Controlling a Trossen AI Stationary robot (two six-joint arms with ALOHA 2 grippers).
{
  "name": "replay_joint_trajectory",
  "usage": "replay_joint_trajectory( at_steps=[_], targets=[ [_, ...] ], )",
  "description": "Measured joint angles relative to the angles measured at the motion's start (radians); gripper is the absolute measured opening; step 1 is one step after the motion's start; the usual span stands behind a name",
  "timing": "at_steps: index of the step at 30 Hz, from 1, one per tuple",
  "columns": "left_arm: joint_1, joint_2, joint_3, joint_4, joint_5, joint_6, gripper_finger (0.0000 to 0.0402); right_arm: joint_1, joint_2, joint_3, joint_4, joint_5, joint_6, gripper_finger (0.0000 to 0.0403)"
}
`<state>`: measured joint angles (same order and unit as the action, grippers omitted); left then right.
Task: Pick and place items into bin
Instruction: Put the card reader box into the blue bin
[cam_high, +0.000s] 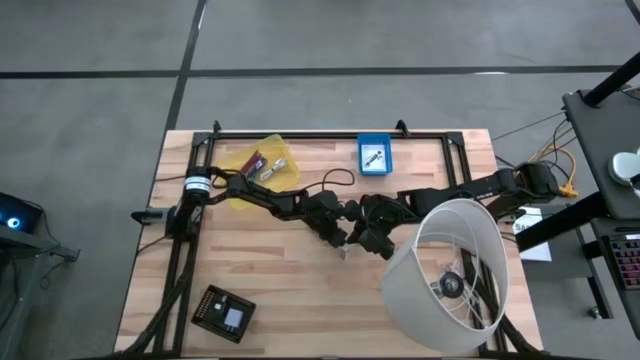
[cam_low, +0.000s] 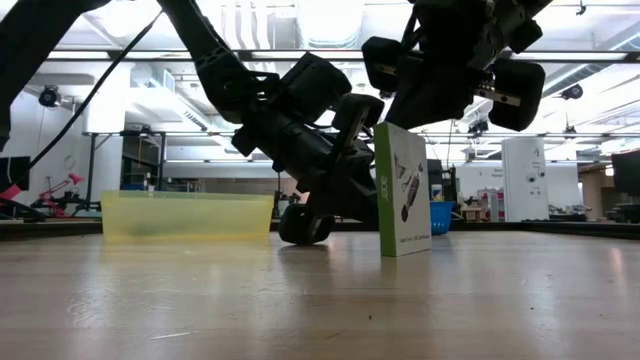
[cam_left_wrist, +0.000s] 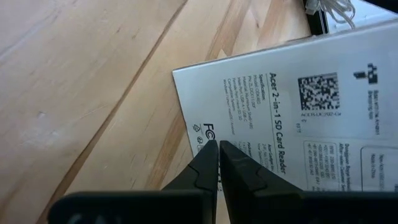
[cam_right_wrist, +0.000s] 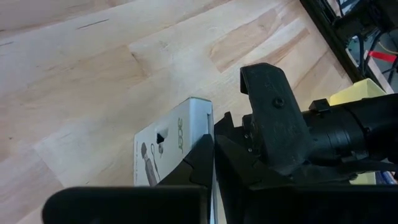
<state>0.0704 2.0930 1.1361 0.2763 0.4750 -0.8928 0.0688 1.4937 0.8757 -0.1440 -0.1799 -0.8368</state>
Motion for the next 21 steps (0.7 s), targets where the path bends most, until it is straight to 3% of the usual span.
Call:
replay_joint_trajectory(
  at_steps=[13,21],
  targets=[
    [0.000,0.000,-0.001,0.000,0.004,0.014,0.0000,0.000,-0.001,0.044,-0.013,-0.012,0.052,0.0017],
    [0.000,0.000,-0.010,0.008,0.002,0.020,0.0000,-0.002,-0.002,0.045,-0.050,-0.024,0.052,0.0093]
  ],
)
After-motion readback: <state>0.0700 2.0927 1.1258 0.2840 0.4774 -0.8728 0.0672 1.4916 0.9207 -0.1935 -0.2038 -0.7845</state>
